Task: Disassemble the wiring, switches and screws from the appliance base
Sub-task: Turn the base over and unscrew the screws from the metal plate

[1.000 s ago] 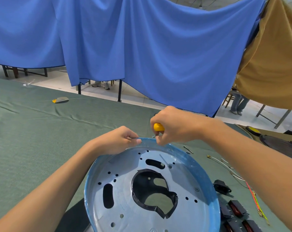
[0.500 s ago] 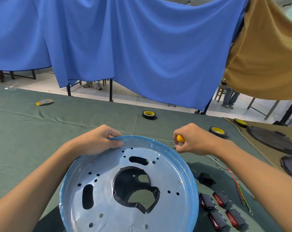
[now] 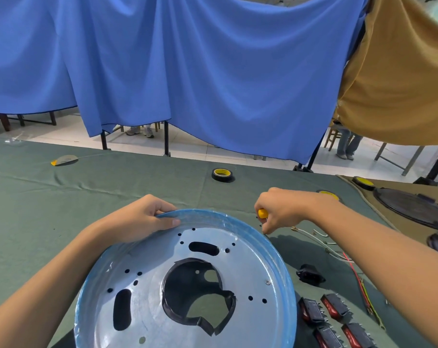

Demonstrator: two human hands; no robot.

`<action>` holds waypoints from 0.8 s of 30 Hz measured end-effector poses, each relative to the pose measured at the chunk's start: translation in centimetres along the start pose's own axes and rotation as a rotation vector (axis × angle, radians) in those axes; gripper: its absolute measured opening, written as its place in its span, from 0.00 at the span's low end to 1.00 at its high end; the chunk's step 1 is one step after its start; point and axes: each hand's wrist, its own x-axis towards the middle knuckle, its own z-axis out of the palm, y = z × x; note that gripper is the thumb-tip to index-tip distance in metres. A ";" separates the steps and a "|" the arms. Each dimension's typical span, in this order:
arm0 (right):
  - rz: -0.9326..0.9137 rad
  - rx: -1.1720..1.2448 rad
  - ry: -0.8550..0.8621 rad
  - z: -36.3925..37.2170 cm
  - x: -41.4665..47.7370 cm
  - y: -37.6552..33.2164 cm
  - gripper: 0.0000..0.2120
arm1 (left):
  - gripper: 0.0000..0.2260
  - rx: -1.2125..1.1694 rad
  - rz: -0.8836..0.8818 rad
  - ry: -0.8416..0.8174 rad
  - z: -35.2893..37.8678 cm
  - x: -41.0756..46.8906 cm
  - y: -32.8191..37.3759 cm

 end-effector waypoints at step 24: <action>0.001 0.480 0.270 -2.4 -0.9 -2.1 0.05 | 0.19 0.141 -0.161 -0.067 -0.5 0.6 -0.2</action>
